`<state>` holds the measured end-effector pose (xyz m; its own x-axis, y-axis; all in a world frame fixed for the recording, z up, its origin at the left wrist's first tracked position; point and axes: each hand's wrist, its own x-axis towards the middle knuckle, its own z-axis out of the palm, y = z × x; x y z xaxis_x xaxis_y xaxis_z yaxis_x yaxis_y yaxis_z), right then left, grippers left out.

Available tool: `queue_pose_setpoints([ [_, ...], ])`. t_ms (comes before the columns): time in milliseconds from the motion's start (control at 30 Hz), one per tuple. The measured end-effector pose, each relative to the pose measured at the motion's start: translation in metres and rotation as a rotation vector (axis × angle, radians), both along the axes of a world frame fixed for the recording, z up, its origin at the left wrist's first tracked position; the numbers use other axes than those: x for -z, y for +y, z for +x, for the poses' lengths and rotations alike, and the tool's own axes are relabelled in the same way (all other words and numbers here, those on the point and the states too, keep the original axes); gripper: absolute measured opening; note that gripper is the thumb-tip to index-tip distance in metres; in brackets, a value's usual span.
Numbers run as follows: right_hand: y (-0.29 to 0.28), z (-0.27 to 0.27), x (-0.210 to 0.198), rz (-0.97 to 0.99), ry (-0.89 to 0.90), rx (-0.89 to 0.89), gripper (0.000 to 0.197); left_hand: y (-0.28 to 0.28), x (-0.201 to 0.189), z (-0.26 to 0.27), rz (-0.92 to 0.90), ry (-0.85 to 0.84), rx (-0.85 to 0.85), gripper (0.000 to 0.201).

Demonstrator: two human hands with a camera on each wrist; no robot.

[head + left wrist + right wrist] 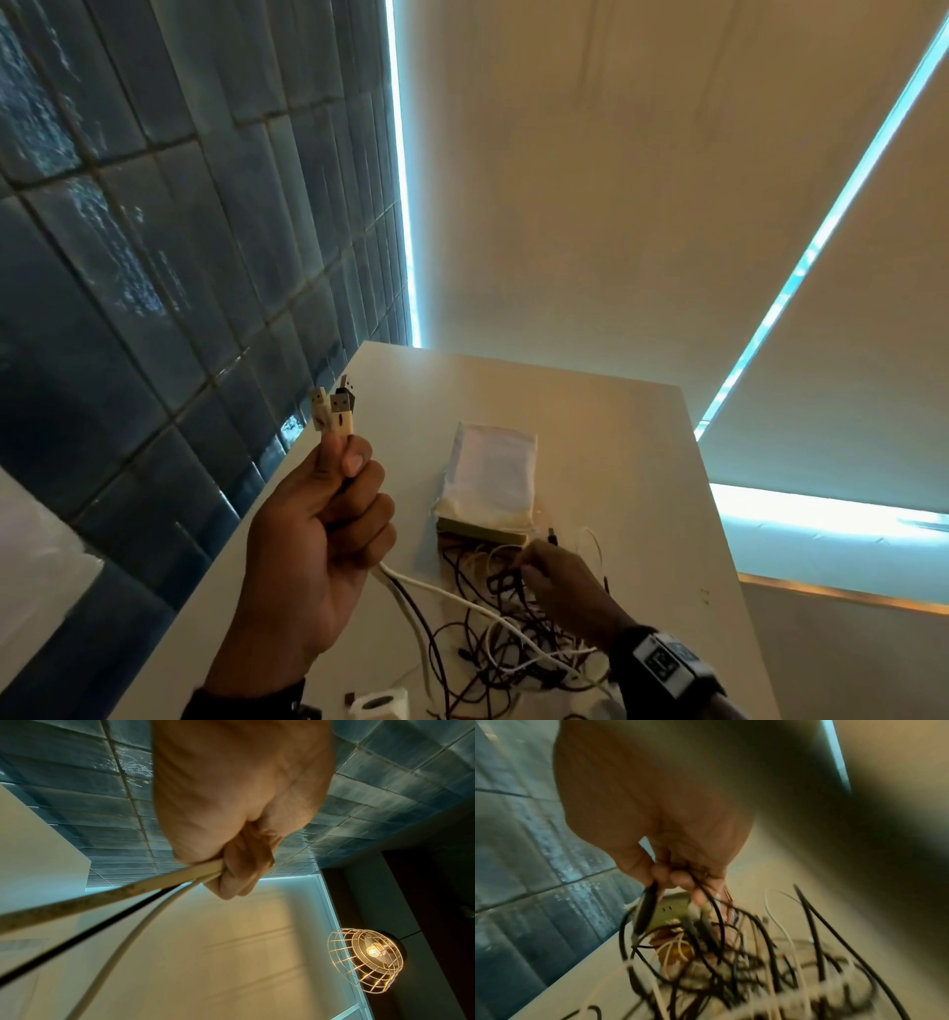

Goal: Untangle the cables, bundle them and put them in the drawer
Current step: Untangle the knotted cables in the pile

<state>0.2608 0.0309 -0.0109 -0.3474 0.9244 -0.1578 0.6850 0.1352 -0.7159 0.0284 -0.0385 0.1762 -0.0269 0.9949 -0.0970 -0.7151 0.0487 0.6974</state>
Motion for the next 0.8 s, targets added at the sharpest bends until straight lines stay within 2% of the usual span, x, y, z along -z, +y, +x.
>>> queue_pose_setpoints([
  [100,0.004,-0.008,-0.016,0.088,-0.124,-0.125,0.019,0.002,0.000,0.005,-0.011,0.030,0.005,0.042],
  [200,0.010,-0.011,-0.028,0.107,-0.133,-0.099,0.024,0.004,0.000,0.007,-0.016,0.050,0.007,0.041],
  [267,0.013,-0.014,-0.041,0.021,0.048,-0.064,0.020,0.005,0.002,0.007,-0.009,0.075,-0.001,0.039],
  [367,0.013,-0.018,-0.072,-0.214,0.540,0.045,0.025,0.012,0.008,0.011,-0.007,0.212,-0.038,0.033],
  [467,0.008,-0.023,-0.105,-0.208,0.858,0.118,0.026,0.019,0.017,0.020,-0.034,0.386,-0.066,0.031],
  [533,0.002,-0.027,-0.121,-0.155,0.918,0.091,0.020,0.024,0.022,0.029,-0.048,0.501,-0.064,0.032],
  [667,-0.007,-0.033,-0.142,-0.032,0.898,0.053,0.019,0.029,0.031,0.047,0.014,0.731,-0.028,0.032],
  [733,-0.010,-0.034,-0.145,-0.001,0.941,0.080,0.018,0.028,0.032,0.057,0.059,0.774,-0.014,0.028],
  [800,-0.014,-0.035,-0.142,-0.020,0.961,0.083,0.023,0.030,0.036,0.064,0.073,0.801,-0.047,0.035],
])
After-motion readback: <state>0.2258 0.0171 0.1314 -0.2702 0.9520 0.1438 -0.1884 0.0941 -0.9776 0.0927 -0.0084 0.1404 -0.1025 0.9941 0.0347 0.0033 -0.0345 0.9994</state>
